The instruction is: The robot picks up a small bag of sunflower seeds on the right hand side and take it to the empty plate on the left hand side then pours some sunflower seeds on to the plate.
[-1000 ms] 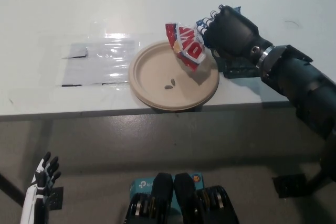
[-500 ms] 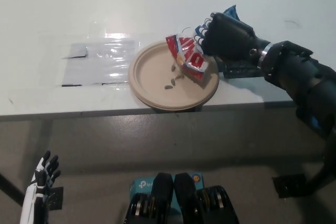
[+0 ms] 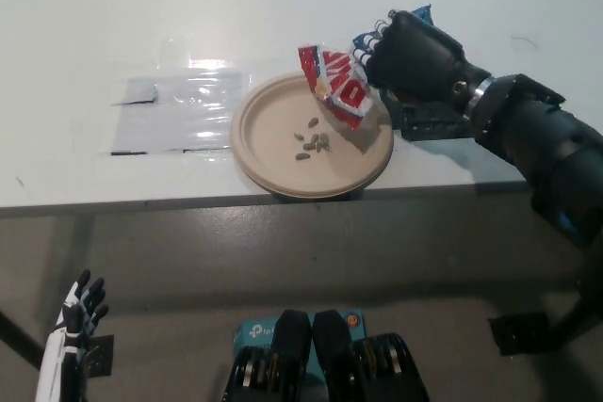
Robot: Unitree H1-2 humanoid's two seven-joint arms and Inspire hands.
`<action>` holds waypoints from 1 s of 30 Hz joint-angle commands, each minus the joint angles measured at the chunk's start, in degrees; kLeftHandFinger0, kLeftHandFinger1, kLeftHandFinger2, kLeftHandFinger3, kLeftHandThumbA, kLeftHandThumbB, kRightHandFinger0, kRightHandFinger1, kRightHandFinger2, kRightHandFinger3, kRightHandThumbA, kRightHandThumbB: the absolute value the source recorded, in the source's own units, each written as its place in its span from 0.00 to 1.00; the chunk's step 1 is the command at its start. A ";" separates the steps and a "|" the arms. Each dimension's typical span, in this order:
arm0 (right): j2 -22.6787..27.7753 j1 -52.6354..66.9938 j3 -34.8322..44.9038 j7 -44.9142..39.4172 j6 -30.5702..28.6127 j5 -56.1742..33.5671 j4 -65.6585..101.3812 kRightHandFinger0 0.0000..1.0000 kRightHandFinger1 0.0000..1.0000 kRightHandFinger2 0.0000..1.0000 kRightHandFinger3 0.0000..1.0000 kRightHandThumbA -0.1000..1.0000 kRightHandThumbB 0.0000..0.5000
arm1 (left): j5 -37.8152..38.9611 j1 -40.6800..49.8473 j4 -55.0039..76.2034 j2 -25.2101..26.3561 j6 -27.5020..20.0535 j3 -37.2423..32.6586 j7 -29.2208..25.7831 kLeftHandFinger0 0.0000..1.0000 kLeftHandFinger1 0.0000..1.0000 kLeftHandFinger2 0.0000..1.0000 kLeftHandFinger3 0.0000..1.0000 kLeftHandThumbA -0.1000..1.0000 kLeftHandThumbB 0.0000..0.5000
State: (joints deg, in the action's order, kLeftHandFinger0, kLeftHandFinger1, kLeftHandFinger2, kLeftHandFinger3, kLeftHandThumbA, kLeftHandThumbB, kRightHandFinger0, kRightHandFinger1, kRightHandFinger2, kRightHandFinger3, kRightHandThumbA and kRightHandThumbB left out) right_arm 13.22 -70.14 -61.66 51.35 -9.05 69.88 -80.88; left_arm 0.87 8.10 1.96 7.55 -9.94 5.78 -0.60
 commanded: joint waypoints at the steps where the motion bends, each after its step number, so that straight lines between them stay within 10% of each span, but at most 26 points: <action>1: 0.50 -1.44 5.07 0.33 0.06 -5.99 0.22 0.00 0.00 0.33 0.12 0.00 0.49 | -0.03 -0.22 1.98 0.98 -1.08 0.01 0.84 1.00 1.00 1.00 1.00 1.00 0.19; 12: 1.14 1.74 20.46 -2.52 -7.91 -14.81 0.25 0.00 0.15 0.71 0.13 0.00 0.35 | -0.08 0.42 1.98 0.62 -1.25 0.06 0.60 1.00 1.00 1.00 1.00 1.00 0.15; 16: 1.25 3.06 24.68 -2.18 -9.31 -18.01 0.32 0.00 0.33 0.82 0.44 0.00 0.31 | -0.23 0.41 1.78 0.71 -1.25 -0.01 0.64 1.00 1.00 1.00 1.00 1.00 0.18; 19: 1.50 3.93 26.40 -2.82 -10.18 -19.08 0.55 0.00 0.37 0.86 0.70 0.00 0.21 | -0.22 0.65 1.89 0.63 -0.89 0.04 0.56 1.00 1.00 1.00 1.00 1.00 0.18; 25: 2.27 4.38 27.50 -3.53 -10.27 -19.81 0.87 0.00 0.47 0.92 0.86 0.00 0.18 | -0.32 0.60 1.63 0.69 -1.27 0.01 0.57 1.00 1.00 1.00 1.00 1.00 0.19; 30: 3.64 4.55 27.84 -2.57 -9.88 -20.53 0.87 0.00 0.38 0.74 0.73 0.00 0.20 | -0.49 0.59 1.62 0.63 -1.29 0.08 0.41 1.00 1.00 1.00 1.00 1.00 0.18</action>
State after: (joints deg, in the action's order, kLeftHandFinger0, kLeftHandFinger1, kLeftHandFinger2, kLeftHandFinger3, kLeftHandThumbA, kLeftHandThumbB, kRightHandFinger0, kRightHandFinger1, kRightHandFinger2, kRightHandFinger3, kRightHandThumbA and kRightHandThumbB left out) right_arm 14.46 -62.45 -35.16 47.81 -18.36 52.49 -81.00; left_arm 0.83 8.39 1.95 7.52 -9.94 5.80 -0.61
